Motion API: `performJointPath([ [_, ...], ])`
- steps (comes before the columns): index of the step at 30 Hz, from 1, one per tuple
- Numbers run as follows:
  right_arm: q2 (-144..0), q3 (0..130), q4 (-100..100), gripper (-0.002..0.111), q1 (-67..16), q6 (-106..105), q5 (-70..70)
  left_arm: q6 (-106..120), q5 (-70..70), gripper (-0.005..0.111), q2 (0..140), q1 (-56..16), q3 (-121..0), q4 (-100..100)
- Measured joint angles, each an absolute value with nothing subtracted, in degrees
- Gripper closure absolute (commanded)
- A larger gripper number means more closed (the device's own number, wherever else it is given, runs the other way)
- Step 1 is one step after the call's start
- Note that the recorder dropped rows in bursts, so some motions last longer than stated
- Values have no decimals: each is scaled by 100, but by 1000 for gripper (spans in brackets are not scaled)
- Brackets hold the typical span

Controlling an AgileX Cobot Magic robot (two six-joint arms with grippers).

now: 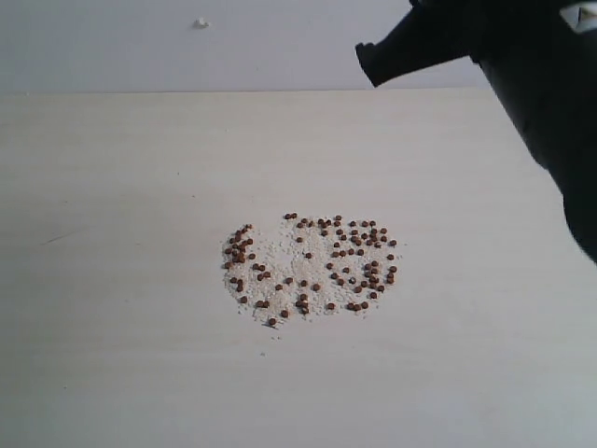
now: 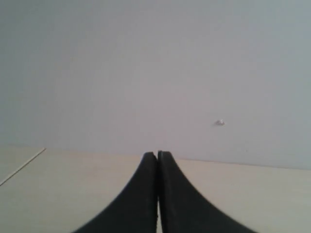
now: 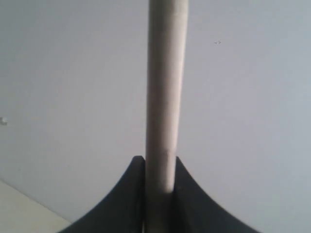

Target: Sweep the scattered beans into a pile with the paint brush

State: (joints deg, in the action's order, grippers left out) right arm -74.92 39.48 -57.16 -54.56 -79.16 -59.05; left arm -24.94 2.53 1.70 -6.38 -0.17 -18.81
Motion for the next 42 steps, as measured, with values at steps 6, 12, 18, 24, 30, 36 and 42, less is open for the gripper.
performJointPath([
  [6, -7481, 2992, -5309, 108, -5456, -6554, -6772, -2561, -125, 107, 170, -638, -17, -1881],
  [12, -7478, 2624, -5284, 108, -5456, -6182, -6838, -2572, -152, 107, 170, -638, -17, -1893],
  [18, -7478, 2582, -5313, 108, -5456, -6170, -6838, -2572, -152, 107, 170, -638, -17, -1902],
  [24, -7478, 2582, -5524, 108, -5456, -6170, -6859, -2572, -152, 107, 170, -638, -17, -1902],
  [30, -7478, 2582, -5604, 108, -5456, -6170, -6859, -2572, -152, 107, 170, -638, -17, -1902],
  [36, -7488, 2569, -5679, 108, -5337, -6142, -6859, -2572, -162, 107, 170, -638, -17, -1902],
  [42, -7434, 2569, -5239, 108, -4562, -5565, -6601, -2572, -162, 107, 170, -638, -17, -1902],
])
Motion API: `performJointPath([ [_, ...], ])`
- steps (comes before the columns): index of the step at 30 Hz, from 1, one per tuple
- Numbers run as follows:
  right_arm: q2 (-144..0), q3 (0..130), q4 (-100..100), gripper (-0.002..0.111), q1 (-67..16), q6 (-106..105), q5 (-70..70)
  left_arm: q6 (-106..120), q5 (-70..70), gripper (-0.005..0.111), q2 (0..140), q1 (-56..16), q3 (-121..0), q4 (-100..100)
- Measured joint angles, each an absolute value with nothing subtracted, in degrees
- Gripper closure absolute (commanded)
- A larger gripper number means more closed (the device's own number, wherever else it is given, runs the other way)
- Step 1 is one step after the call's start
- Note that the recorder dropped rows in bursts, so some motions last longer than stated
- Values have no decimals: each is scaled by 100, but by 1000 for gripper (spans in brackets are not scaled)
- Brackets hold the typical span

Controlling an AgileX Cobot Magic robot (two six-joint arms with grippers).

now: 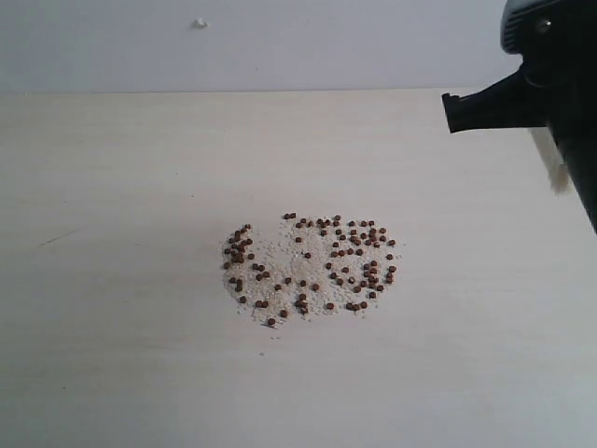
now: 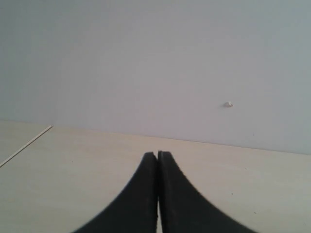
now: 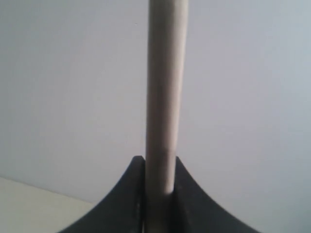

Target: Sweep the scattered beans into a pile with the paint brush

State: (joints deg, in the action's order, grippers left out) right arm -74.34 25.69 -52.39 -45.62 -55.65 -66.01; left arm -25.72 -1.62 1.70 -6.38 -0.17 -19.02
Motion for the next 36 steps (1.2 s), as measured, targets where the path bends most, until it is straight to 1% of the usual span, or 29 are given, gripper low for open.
performJointPath([
  [6, -6831, 2559, -4289, 108, -3660, -4903, -5763, -2557, -162, 107, 170, -638, -17, -1902],
  [13, -5368, 2559, -2723, 108, -2470, -4522, -3555, -2557, -162, 107, 170, -638, -17, -1902],
  [15, -4938, 2559, -1876, 108, -2166, -4021, -2888, -2557, -162, 107, 170, -638, -17, -1902],
  [16, -4483, 2559, -666, 108, -1865, -3090, -2287, -2557, -162, 107, 170, -638, -17, -1902],
  [17, -4276, 2559, 0, 108, -1724, -2518, -2134, -2557, -162, 107, 170, -638, -17, -1902],
  [18, -3914, 2508, 1243, 108, -1444, -1336, -1991, -2557, -162, 107, 170, -638, -17, -1902],
  [22, -3425, 2386, 3401, 108, -967, 740, -2182, -2557, -162, 107, 170, -638, -17, -1902],
  [25, -3239, 2234, 4830, 108, -561, 2173, -2604, -2557, -162, 107, 170, -638, -17, -1902],
  [26, -3204, 2120, 5402, 108, -219, 2727, -2986, -2557, -162, 107, 170, -638, -17, -1902],
  [31, -3320, 1900, 5853, 108, 969, 3199, -4241, -2557, -165, 107, 170, -638, -17, -1902],
  [33, -3499, 1849, 5903, 108, 1247, 3223, -4528, -2557, -165, 107, 170, -638, -17, -1902],
  [36, -4121, 1849, 6019, 108, 1356, 3190, -5025, -2557, -165, 107, 170, -638, -17, -1902],
])
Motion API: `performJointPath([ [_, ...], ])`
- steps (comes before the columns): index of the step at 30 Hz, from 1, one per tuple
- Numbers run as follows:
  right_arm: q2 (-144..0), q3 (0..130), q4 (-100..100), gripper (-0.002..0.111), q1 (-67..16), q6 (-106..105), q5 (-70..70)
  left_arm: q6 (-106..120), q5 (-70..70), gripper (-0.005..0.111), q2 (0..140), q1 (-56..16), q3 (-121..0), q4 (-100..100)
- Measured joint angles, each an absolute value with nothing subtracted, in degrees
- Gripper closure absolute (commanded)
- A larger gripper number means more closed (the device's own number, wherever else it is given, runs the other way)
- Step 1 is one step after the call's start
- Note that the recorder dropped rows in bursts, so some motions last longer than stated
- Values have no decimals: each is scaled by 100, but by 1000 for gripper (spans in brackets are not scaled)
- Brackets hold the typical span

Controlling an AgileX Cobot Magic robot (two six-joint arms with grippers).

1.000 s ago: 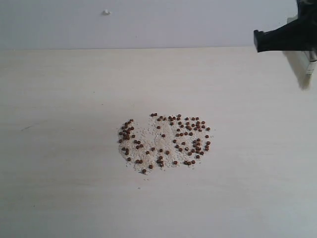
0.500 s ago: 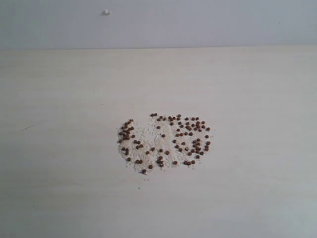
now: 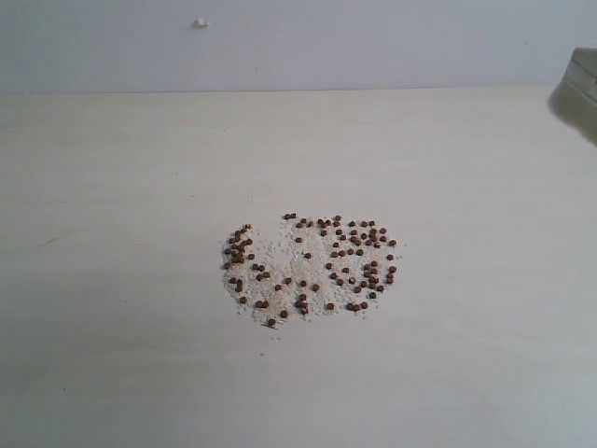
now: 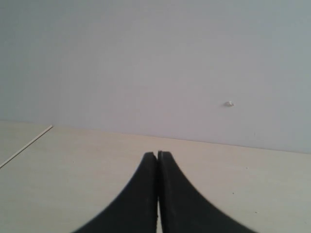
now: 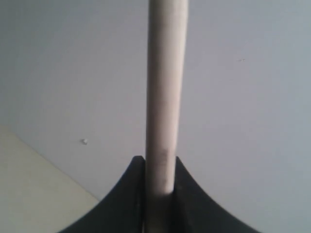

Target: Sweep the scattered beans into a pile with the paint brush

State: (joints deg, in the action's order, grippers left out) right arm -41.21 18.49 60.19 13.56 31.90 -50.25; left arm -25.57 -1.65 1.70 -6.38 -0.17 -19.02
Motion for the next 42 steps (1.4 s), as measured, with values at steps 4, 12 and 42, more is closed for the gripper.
performJointPath([
  [4, -5274, 1849, 6019, 108, 1356, 2651, -5581, -2547, -165, 107, 170, -638, -17, -1902],
  [12, -6493, 1849, 4455, 108, 396, 364, -5410, -2547, -165, 107, 170, -638, -17, -1902],
  [42, -11206, 3567, -2361, 108, -3654, -2919, -5654, -2547, -165, 107, 170, -638, -5, -1902],
])
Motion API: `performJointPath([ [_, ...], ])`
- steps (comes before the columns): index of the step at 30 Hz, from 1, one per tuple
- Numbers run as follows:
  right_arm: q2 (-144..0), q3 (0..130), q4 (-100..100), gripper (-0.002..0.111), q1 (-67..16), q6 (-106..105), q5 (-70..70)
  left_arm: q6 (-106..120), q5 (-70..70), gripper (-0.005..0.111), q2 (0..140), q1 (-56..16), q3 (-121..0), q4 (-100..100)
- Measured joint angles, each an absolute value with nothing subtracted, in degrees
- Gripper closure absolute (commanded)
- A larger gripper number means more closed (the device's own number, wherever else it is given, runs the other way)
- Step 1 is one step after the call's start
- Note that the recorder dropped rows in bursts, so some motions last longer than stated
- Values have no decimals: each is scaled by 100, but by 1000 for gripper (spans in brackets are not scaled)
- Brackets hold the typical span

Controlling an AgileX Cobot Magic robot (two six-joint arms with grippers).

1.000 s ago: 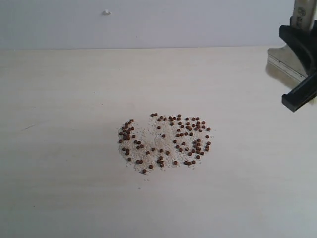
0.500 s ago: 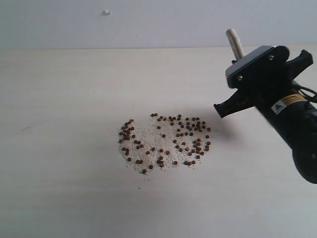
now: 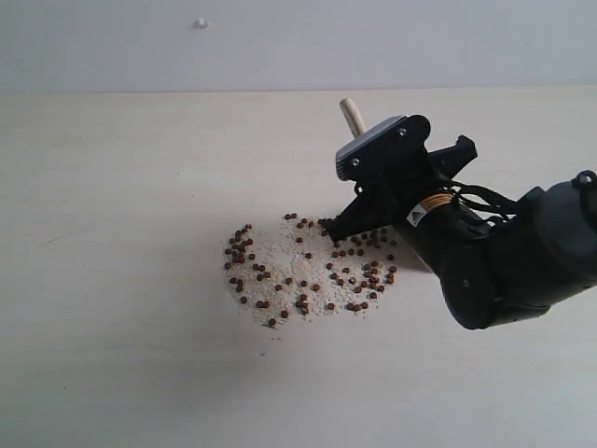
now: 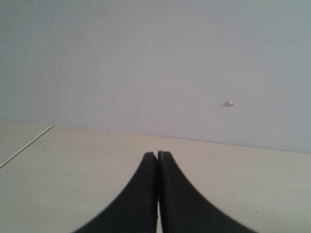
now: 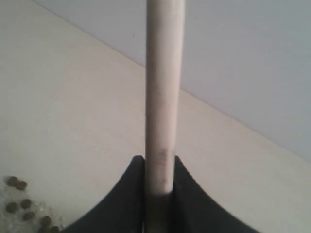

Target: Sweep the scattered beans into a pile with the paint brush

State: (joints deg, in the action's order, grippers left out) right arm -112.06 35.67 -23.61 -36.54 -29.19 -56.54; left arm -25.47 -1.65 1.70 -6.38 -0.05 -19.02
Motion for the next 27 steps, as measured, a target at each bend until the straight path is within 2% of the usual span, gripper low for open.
performJointPath([
  [13, -11200, 4370, -2550, 108, -4244, -2054, -5065, -2547, -175, 107, 170, -638, -5, -1902],
  [21, -10580, 4401, -3509, 108, -4258, -3221, -5140, -2547, -175, 107, 170, -694, -5, -1902],
  [27, -10633, 4410, -3578, 108, -4247, -4080, -5217, -2547, -175, 107, 170, -702, -5, -1902],
])
